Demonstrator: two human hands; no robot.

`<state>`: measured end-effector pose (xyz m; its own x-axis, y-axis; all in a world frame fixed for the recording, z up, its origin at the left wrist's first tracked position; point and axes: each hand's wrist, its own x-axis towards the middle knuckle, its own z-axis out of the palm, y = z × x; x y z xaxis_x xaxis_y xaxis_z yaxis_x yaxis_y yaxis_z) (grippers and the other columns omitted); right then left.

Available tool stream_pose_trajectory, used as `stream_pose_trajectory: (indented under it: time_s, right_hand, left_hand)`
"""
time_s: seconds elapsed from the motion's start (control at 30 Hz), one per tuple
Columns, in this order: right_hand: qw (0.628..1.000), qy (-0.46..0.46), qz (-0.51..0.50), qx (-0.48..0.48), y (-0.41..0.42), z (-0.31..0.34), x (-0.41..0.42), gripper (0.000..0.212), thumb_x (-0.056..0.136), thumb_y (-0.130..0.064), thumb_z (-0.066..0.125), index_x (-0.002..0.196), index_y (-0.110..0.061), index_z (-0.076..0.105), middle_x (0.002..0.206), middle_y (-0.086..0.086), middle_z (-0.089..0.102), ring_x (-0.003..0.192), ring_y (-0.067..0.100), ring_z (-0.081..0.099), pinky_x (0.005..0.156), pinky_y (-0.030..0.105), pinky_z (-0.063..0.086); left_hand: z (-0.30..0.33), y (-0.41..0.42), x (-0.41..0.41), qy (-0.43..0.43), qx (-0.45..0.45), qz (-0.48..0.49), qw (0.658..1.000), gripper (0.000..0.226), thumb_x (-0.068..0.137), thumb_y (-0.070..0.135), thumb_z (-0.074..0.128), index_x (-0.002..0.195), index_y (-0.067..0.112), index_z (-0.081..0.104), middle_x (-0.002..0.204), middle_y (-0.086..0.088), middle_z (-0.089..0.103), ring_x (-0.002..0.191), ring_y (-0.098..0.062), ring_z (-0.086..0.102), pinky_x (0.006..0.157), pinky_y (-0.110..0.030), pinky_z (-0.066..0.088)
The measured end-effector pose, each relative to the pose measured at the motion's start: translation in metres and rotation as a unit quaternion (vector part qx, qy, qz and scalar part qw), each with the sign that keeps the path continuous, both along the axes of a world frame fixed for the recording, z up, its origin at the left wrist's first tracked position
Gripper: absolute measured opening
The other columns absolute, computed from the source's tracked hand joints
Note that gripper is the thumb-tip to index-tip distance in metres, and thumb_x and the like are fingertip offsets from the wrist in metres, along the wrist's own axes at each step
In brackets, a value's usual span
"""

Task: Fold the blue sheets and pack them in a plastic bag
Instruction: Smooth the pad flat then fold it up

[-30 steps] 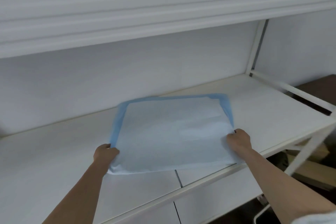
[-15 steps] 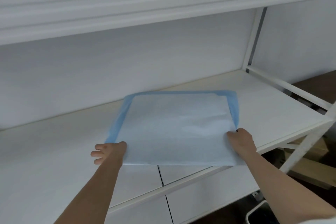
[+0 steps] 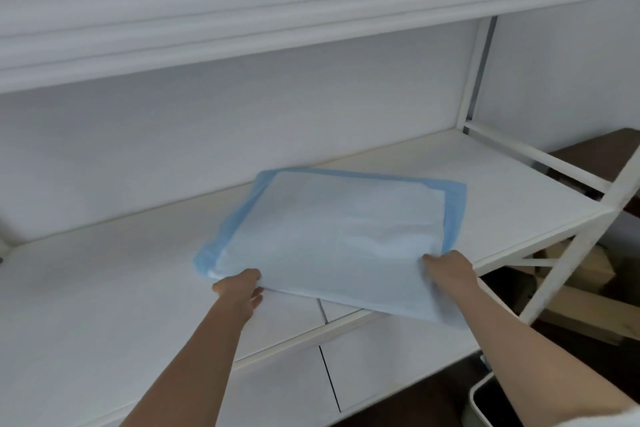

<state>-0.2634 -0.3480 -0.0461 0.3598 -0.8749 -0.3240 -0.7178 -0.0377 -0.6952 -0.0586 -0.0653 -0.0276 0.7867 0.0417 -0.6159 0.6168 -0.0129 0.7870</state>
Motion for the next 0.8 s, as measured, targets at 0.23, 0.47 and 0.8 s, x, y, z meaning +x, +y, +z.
stream_pose_trajectory:
  time_s: [0.23,0.47,0.8]
  right_hand:
    - [0.999,0.008,0.018,0.036,0.056,0.003,-0.013,0.030,0.087,-0.034,0.054,0.091,-0.004,0.056,0.083,0.011,0.062,0.072,0.028,0.060,0.060,0.028,0.043]
    - [0.991,-0.009,0.023,0.128,0.107,0.013,-0.019,0.025,0.088,-0.018,0.056,0.069,-0.003,0.050,0.060,0.011,0.055,0.053,0.024,0.056,0.058,0.030,0.050]
    - [0.966,0.053,0.155,0.198,0.170,0.033,-0.014,0.017,0.087,-0.012,0.054,0.075,-0.002,0.058,0.056,0.010,0.064,0.044,0.016,0.062,0.037,0.016,0.040]
  left_hand:
    - [-0.001,0.025,-0.035,0.007,0.001,-0.153,0.988,0.007,0.088,0.000,0.054,0.081,0.003,0.053,0.080,-0.014,0.056,0.070,-0.022,0.058,0.079,-0.036,0.047]
    - [0.001,0.033,-0.058,0.006,0.007,-0.223,0.975,0.006,0.087,0.001,0.051,0.085,0.004,0.056,0.079,-0.013,0.062,0.068,-0.021,0.060,0.065,-0.030,0.048]
    - [-0.001,0.048,-0.080,0.020,-0.062,-0.208,0.976,0.042,0.078,-0.016,0.063,0.117,-0.010,0.048,0.111,-0.025,0.061,0.093,-0.038,0.062,0.075,-0.048,0.052]
